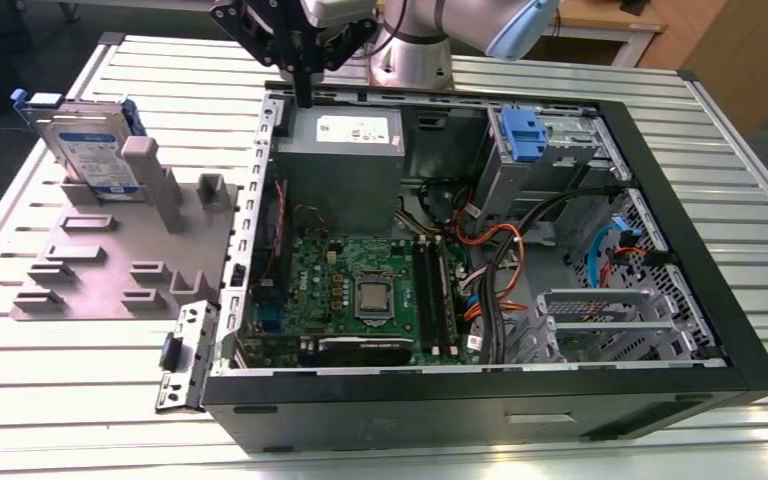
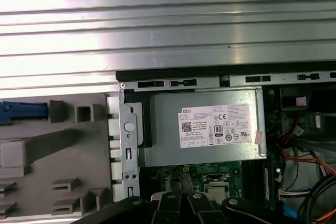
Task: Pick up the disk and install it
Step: 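Reach for the disk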
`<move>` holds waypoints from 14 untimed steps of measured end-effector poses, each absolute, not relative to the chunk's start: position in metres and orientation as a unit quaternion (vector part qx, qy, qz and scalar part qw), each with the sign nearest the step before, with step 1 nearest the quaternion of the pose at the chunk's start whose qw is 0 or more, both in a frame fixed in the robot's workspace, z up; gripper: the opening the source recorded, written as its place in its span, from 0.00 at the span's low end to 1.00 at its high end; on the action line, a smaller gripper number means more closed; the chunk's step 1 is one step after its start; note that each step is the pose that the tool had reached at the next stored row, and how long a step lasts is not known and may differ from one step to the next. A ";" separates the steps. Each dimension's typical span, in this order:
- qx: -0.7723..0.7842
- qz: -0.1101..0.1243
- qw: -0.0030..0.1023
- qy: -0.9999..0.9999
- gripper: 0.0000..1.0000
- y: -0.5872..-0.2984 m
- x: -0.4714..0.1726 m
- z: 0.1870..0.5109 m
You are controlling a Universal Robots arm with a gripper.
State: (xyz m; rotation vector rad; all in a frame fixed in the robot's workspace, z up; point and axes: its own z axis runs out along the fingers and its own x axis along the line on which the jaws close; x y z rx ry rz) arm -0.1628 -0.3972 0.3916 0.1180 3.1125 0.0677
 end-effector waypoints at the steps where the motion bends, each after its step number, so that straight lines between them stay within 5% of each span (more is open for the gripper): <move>1: 0.038 0.022 0.013 0.999 0.11 -0.397 -0.164 0.392; 14: 0.038 0.022 0.013 0.999 0.11 -0.397 -0.168 0.391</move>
